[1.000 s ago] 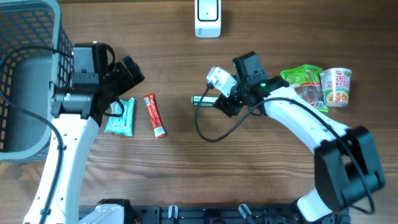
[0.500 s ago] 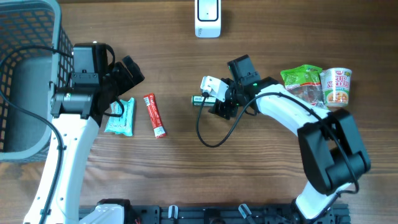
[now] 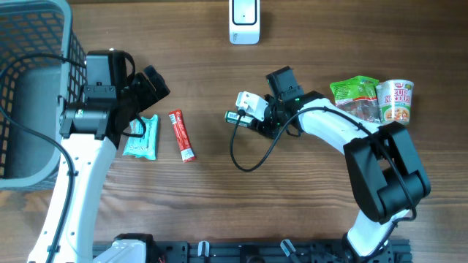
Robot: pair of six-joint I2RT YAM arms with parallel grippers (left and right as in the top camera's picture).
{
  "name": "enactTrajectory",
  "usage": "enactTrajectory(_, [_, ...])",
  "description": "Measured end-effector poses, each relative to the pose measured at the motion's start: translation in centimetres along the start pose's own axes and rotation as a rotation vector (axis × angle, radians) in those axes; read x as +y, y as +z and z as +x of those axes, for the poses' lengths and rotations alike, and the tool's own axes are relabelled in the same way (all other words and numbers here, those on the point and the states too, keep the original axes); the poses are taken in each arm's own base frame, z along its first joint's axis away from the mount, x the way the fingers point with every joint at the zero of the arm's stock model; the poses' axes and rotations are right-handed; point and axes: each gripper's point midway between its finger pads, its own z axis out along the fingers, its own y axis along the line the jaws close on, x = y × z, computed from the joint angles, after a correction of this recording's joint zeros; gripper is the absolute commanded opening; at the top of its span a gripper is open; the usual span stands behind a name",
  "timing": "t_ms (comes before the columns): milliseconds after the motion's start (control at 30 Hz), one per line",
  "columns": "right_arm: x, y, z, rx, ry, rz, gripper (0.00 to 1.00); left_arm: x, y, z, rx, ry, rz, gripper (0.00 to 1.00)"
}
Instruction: Scan the item barcode
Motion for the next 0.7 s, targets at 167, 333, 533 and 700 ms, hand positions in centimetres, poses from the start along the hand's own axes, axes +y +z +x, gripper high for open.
enactTrajectory(167, [0.0,-0.4,-0.2,-0.005,0.033,0.005,0.23,0.0,0.0,0.0,0.000,0.000,0.000,1.00])
enactTrajectory(333, [-0.4,-2.1,-1.7,-0.044,0.072,0.038,0.20,0.0,0.0,0.0,0.000,0.000,0.000,1.00])
enactTrajectory(533, [1.0,-3.0,-3.1,-0.105,0.128,-0.031,0.17,0.0,0.0,0.0,0.000,0.000,0.000,1.00])
enactTrajectory(700, [3.2,-5.4,-6.7,-0.261,0.253,-0.175,0.15,0.0,0.0,0.0,0.000,0.000,0.000,1.00])
